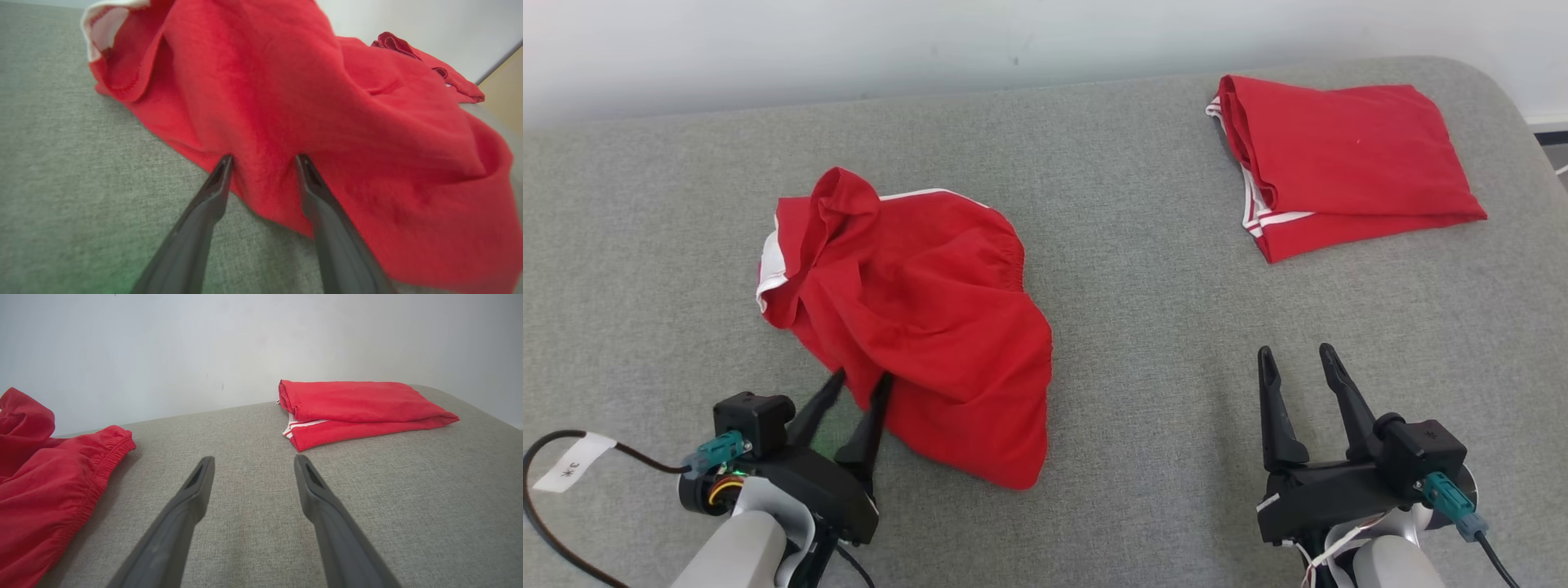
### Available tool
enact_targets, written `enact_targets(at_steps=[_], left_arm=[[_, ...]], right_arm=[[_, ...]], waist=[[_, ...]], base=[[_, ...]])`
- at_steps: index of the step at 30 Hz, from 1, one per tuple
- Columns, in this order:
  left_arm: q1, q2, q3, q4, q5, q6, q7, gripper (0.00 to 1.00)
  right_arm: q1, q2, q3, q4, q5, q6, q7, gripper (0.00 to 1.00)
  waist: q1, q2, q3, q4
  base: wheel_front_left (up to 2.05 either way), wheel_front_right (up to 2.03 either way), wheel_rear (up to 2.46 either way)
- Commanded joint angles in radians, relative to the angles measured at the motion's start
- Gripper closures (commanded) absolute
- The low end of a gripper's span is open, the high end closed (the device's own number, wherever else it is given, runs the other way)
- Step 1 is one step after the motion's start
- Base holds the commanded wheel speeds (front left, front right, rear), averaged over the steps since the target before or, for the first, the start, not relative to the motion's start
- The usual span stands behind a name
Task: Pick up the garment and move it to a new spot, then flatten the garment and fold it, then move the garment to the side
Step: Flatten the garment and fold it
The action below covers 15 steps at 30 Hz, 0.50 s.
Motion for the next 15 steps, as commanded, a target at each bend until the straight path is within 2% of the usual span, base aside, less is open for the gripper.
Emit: enact_targets(at_steps=[1,8,11,15], left_arm=[[-0.005,0.002,-0.001,0.01,-0.004,-0.003,-0.009,1.0],[-0.001,0.01,0.0,-0.047,0.053,0.028,-0.023,1.0],[0.033,0.02,-0.015,-0.126,0.074,0.052,-0.023,1.0],[0.089,0.047,-0.051,-0.285,0.11,0.092,0.03,1.0]], right_arm=[[0.009,0.0,-0.003,0.0,0.007,0.0,-0.001,0.0],[0.031,0.0,-0.012,0.006,0.01,0.0,-0.001,0.0],[0.05,0.0,-0.012,0.011,0.01,0.0,-0.001,0.0],[0.061,0.0,-0.014,0.012,0.01,0.0,-0.001,0.0]], waist=[[0.0,-0.0001,-0.002,0.0],[0.0,-0.0001,-0.046,0.039],[0.0,-0.0001,-0.074,0.062],[0.0,-0.0001,-0.094,0.084]], base=[[0.0,0.0,0.0],[0.0,0.0,0.0],[0.0,0.0,0.0],[0.0,0.0,0.0]])
